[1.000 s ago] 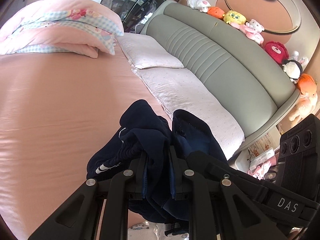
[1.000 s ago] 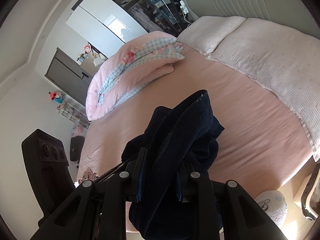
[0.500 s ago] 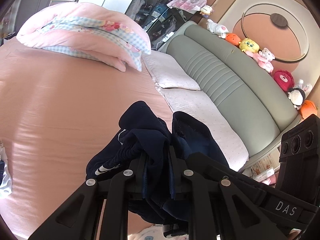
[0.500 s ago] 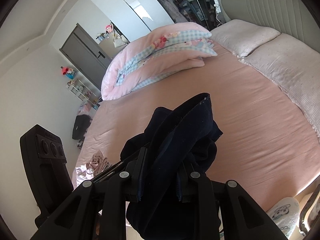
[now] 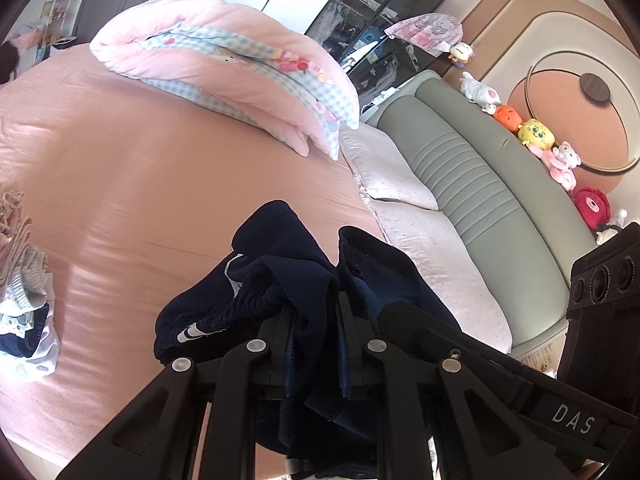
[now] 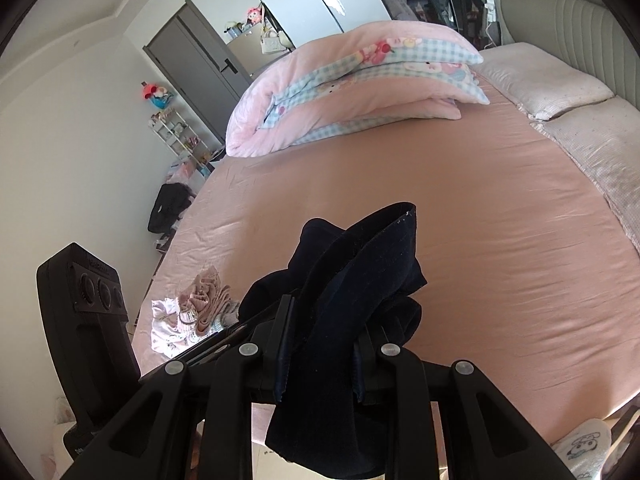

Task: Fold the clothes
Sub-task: 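Lift the navy garment with both grippers and carry it toward the bed's open area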

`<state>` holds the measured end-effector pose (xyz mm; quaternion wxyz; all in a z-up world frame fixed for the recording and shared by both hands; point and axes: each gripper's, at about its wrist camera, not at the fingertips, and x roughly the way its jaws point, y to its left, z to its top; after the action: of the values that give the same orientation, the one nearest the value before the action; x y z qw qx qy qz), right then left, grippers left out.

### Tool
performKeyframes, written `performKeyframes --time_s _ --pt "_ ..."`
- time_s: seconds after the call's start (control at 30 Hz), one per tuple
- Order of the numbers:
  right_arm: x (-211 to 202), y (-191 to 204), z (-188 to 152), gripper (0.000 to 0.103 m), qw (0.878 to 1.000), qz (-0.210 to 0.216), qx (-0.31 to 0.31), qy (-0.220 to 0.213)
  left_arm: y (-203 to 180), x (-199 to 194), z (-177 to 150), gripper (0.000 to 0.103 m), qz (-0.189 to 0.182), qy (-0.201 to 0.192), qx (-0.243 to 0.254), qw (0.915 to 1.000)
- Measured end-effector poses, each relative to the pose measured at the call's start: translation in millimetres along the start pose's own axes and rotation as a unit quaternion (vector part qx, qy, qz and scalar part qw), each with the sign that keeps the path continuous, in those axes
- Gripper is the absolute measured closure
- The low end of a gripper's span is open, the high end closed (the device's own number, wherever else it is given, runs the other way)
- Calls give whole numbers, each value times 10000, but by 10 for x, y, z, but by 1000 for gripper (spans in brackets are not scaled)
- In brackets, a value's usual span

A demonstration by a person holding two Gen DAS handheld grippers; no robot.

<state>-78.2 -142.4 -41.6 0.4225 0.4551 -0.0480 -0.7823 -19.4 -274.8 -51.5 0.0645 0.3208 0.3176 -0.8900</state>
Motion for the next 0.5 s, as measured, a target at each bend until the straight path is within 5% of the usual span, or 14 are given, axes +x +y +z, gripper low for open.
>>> performKeyframes --time_s 0.5 --pt "440 43 22 79 9988 -108 -209 430 340 243 -50 90 209 286 -314 9989"
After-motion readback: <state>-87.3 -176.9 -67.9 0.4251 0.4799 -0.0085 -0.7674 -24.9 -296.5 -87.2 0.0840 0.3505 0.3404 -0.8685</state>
